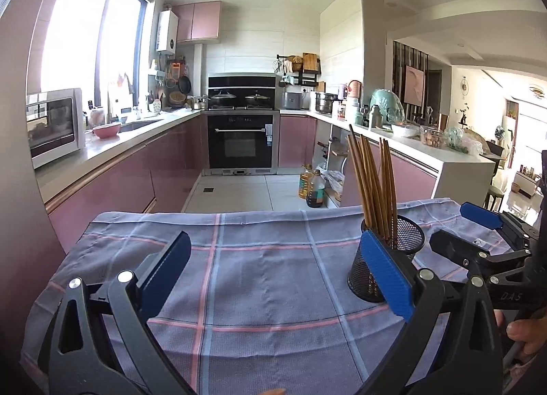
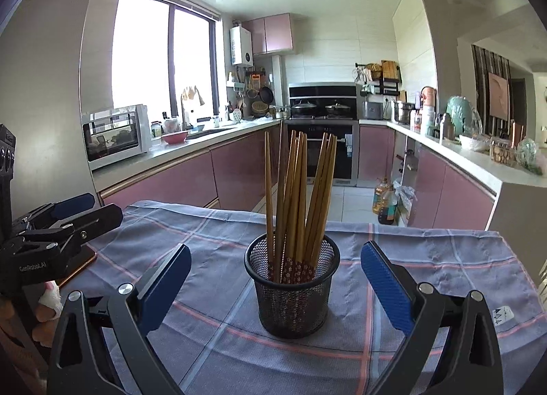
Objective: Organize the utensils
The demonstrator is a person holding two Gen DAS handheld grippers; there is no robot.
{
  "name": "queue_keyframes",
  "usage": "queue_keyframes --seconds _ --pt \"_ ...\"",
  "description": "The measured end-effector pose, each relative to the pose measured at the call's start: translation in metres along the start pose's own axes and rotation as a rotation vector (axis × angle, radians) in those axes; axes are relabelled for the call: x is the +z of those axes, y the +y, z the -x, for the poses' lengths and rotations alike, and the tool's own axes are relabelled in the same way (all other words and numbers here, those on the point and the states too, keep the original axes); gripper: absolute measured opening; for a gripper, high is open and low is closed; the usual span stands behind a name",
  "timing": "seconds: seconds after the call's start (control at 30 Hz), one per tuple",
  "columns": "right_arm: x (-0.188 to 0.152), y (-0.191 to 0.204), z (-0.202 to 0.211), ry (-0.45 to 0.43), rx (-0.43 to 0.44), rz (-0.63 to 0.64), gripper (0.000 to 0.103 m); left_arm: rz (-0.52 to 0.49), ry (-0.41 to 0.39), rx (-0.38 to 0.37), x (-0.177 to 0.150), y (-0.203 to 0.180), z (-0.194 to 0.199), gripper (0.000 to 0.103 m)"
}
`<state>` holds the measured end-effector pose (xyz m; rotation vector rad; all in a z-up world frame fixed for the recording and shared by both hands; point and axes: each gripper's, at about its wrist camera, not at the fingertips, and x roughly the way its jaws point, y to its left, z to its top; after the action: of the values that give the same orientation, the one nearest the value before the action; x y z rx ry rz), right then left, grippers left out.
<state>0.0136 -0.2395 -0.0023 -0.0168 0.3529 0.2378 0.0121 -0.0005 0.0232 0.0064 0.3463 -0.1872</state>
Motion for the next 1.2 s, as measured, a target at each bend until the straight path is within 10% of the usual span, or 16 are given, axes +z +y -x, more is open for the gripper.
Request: queue_keyframes --seconds 1.2 --pt "-0.016 0.022 0.039 -0.115 -0.105 -0.018 0.096 0.008 -0.108 0.109 -0.021 0.0 0.045 0.097"
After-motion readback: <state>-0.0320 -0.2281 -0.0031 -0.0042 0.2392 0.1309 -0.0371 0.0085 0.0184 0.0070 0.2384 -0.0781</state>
